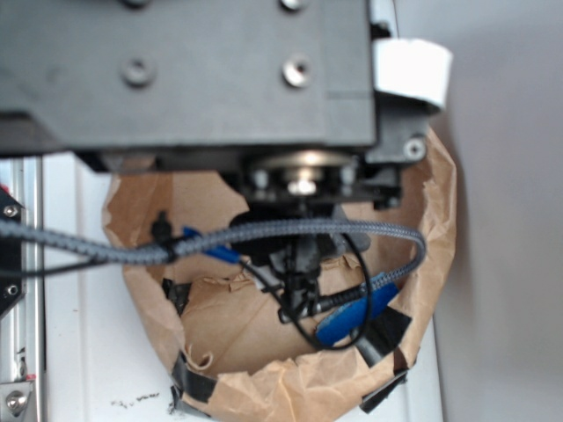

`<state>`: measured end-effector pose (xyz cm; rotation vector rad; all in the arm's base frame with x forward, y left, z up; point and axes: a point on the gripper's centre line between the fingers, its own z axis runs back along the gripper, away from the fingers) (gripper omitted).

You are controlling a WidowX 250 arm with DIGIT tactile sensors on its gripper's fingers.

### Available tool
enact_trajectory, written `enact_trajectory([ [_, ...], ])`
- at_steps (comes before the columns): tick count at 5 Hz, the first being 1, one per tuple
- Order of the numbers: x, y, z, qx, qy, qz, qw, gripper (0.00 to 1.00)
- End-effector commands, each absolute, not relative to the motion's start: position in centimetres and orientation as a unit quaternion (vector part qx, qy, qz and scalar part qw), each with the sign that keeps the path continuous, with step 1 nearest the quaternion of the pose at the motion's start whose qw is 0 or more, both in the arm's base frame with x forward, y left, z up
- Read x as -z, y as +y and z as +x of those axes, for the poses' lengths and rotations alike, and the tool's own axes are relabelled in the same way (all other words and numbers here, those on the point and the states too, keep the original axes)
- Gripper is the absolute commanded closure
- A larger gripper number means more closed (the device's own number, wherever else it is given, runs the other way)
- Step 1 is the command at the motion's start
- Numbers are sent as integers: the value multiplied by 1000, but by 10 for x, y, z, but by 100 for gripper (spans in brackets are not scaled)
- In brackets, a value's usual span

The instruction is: Grab the gray animal.

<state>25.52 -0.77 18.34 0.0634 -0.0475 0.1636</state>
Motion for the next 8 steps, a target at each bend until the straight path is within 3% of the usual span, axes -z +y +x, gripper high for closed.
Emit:
enact_trajectory([
  [1, -142, -40, 220, -80, -46, 110, 990, 0],
  [2, -117, -30, 231, -112, -64, 104, 986, 0],
  [3, -118, -22, 242, -135, -72, 103, 983, 0],
  [4, -146, -4, 241, -149, -81, 48, 984, 0],
  [5, -142, 20, 249, -164, -87, 22, 982, 0],
  [7, -113, -3, 249, -145, -122, 12, 982, 0],
  [8, -106, -21, 251, -166, -108, 51, 979, 0],
])
